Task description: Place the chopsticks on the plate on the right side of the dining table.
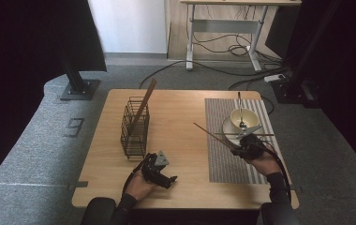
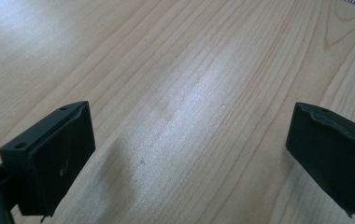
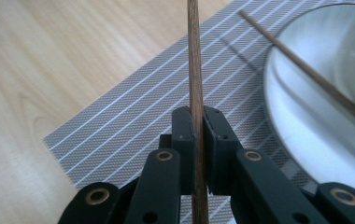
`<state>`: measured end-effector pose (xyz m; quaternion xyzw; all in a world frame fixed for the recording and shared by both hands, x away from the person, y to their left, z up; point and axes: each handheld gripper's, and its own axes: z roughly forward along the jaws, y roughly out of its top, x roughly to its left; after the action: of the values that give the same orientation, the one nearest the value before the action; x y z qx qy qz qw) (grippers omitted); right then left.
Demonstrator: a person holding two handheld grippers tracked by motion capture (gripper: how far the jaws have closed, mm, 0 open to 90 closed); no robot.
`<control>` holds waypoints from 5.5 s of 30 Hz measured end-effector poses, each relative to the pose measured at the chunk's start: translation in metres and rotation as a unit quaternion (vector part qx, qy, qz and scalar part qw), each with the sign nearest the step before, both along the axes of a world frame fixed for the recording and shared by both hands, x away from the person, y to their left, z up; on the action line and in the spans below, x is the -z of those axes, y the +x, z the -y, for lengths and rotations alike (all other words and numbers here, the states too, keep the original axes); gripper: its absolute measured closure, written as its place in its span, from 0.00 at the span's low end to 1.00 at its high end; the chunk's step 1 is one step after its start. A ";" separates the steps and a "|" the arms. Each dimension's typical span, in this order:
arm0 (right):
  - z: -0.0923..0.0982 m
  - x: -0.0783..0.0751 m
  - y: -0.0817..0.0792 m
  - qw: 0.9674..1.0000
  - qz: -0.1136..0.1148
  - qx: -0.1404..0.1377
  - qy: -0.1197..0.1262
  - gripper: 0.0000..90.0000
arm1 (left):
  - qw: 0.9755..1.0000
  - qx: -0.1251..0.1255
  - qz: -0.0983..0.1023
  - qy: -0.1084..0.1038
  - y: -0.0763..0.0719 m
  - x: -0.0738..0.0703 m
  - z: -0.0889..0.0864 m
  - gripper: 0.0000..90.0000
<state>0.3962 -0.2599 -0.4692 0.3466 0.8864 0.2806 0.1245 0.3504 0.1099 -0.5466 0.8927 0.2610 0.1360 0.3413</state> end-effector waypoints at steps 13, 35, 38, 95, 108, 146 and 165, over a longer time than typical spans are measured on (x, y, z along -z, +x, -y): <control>0.027 0.009 0.015 0.999 -0.006 0.050 -0.006 0.93 | 1.000 -0.003 -0.019 0.013 0.002 0.006 0.001 0.00; 0.057 0.028 0.026 0.994 -0.024 0.101 -0.023 0.93 | 0.999 -0.009 -0.035 -0.004 0.007 0.009 -0.002 0.00; 0.061 0.029 0.027 0.994 -0.027 0.107 -0.024 0.93 | 0.999 -0.009 -0.035 -0.004 0.007 0.009 -0.002 0.00; 0.118 0.042 0.039 0.970 0.046 0.239 -0.019 0.51 | 0.999 -0.009 -0.034 -0.004 0.007 0.009 -0.002 0.00; 0.123 0.047 0.044 0.962 0.064 0.263 -0.012 0.42 | 0.999 -0.008 -0.034 -0.004 0.007 0.009 -0.002 0.00; 0.099 0.045 0.027 0.968 0.090 0.221 0.071 0.14 | 0.999 -0.002 -0.034 -0.004 0.006 0.009 -0.001 0.00; 0.040 0.059 0.014 0.980 0.097 0.125 0.121 0.00 | 0.999 0.003 -0.035 -0.004 0.006 0.009 -0.001 0.00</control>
<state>0.4104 -0.3000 -0.5282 0.4383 0.7791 0.4002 0.2017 0.3565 0.1104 -0.5557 0.8962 0.2708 0.1025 0.3360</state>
